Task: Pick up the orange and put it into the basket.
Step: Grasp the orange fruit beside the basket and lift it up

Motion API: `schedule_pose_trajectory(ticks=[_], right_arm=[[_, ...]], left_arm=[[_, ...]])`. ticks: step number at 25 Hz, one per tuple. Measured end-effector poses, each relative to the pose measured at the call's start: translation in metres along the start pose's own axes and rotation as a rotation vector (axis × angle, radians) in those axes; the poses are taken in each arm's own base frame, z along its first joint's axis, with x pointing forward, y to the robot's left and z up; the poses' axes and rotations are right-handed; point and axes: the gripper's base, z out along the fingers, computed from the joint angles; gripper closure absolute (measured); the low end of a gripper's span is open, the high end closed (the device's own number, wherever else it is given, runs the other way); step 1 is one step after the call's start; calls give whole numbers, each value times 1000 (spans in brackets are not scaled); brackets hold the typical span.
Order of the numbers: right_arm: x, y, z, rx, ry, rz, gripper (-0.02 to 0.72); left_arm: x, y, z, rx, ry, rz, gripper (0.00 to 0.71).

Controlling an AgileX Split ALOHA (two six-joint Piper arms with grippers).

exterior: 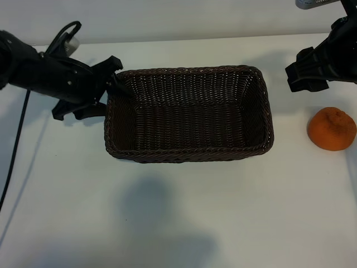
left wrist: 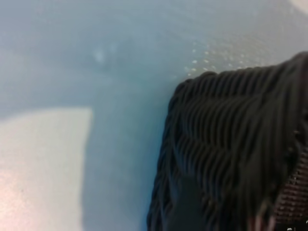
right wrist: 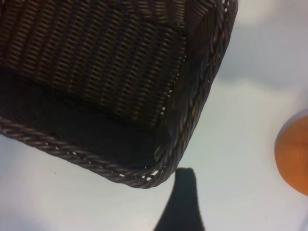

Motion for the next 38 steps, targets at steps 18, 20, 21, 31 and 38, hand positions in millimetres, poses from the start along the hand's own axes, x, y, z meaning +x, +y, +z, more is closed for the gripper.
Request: schedule_pose_trajectory(ticks=[18,20,21,31,38], right_arm=[[0,0,0,0,-2,-1,108],[0,0,0,0,-2,-1,108],[0,0,0,0,-2,-1,108],[0,0,0,0,-2,-1,108],[0,0,0,0,-2,-1,108]], left_arm=[[-16,-30,-50,-66,-8,194,114],[-22,-35,-57,-90,-19,227,114],[-25,-37,-61,-104,-23,238,114],[-41,-40,-89,-305,-19,384,115],[-54,-17,-112,-336,-16,365,115]])
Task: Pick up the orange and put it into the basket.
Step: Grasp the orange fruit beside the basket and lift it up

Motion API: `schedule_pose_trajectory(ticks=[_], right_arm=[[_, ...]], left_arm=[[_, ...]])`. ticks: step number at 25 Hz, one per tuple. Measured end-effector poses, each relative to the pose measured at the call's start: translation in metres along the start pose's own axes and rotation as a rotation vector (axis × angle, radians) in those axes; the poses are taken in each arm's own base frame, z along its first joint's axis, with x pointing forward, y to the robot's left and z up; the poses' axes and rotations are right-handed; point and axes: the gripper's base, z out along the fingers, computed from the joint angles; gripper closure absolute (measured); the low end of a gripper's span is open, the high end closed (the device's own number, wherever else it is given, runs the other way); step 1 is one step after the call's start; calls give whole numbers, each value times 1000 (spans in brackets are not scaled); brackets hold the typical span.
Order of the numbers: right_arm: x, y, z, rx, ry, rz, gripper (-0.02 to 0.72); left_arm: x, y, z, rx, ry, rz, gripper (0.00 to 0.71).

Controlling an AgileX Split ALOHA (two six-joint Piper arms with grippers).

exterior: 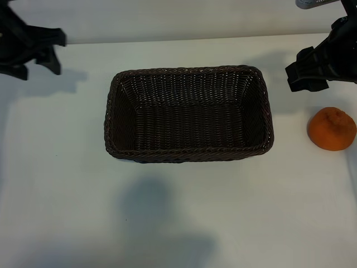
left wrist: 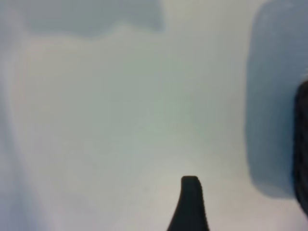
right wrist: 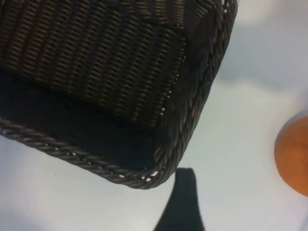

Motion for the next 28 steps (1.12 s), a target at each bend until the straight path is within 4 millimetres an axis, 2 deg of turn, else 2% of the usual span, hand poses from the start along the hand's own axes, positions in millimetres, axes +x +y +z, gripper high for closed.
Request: schedule_pose_trajectory(ticks=[7,14,18,21,24,28], right_arm=[[-1,0,0,2,-15,-1,108],[-2,0,0,4,-23,-11,108],[-2,-1,0,15,-25,-20,108],[-2,-2,0,18,-25,-23,108],[-3,-2,0,21,-28,-25,108],[-3,-2,0,22,-32,-26,108]], left_arm=[[3,34,-50,-32,-111,-48,116],[16,28,-95,-26,-201,21,116],[32,20,-139,-21,-312,74,116],[54,14,-172,-28,-400,116,116],[84,11,-189,-37,-465,146,116],[134,10,-194,-46,-532,154,116]])
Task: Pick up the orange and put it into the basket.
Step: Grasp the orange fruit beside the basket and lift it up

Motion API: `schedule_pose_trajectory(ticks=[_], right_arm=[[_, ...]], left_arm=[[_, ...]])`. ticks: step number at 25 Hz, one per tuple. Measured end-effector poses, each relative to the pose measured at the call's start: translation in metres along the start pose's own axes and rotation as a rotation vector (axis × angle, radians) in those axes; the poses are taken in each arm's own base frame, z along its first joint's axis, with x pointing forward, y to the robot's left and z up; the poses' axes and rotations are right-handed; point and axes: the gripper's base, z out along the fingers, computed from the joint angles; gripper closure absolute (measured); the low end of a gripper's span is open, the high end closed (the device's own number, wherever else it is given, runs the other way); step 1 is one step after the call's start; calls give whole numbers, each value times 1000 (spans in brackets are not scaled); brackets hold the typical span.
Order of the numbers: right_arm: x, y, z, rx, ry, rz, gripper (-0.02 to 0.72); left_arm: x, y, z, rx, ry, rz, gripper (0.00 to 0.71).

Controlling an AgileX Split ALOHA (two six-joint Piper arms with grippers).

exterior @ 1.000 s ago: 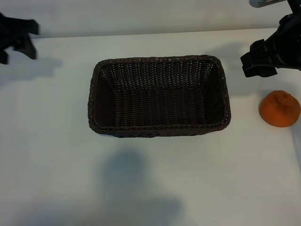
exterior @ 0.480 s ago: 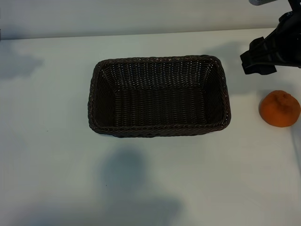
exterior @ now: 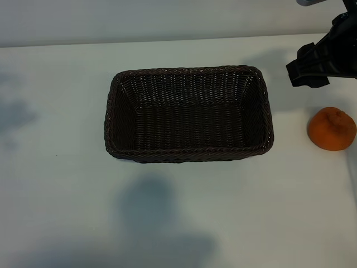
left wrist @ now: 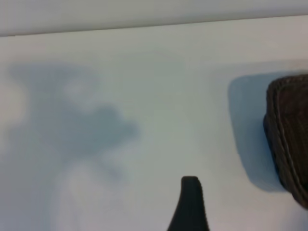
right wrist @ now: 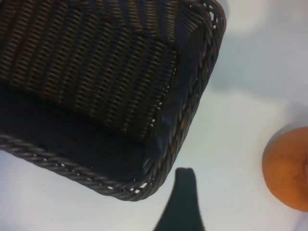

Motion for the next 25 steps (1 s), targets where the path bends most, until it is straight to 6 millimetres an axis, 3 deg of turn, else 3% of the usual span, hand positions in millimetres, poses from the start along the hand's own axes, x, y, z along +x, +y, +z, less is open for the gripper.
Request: schedule_pose_trajectory(ticks=[5,9,18,25], right_arm=[[0,0,0,1,0,-1,108],[0,0,0,1,0,-1,108],[0,0,0,1,1,-1,108],[0,0,0,1,1,-2,108]], left_arm=[[63,-7,-40,-47,-93,35,117],[98,-10,-53,-73,-153,29,117],[155,-15,-55,-69,-201,-26,117],[192,-20,-39,-17,-192,-63,145]])
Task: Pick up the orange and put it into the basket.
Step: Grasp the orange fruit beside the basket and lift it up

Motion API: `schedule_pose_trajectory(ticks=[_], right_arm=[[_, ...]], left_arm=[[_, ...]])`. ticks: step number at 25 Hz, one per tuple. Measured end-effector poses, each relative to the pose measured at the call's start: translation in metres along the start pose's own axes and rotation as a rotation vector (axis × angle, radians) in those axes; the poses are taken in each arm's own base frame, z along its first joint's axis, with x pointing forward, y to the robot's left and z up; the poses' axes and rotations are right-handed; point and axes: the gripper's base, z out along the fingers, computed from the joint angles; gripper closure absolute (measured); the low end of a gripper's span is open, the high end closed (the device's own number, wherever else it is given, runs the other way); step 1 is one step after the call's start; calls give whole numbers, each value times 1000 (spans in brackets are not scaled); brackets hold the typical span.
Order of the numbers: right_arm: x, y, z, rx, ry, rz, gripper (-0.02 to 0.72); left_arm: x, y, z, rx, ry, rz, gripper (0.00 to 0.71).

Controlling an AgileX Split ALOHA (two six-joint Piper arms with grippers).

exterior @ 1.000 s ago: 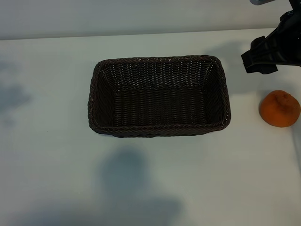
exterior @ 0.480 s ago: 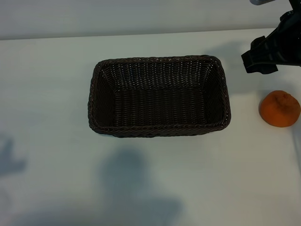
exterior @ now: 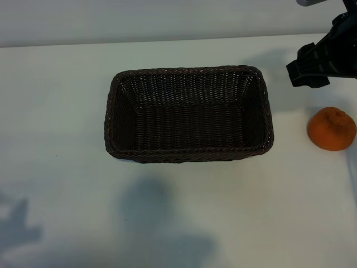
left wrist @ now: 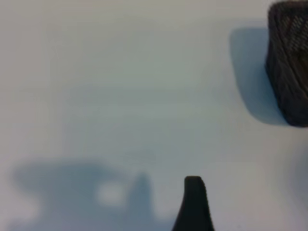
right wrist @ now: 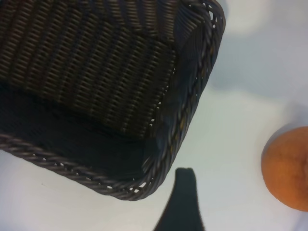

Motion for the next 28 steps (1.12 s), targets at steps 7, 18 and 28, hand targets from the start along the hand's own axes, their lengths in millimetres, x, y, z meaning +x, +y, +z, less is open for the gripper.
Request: schedule_pose_trajectory(ticks=[7,18,28], right_arm=[[0,0,0,1,1,-1,108],[0,0,0,1,2,-1,108],[0,0,0,1,2,-1,108]], left_arm=[[1,-1,-2,9,-21,-18,157],[2,-2,-2,21,-12,-28,158],[4,-3,-7,22,-49,-23,158]])
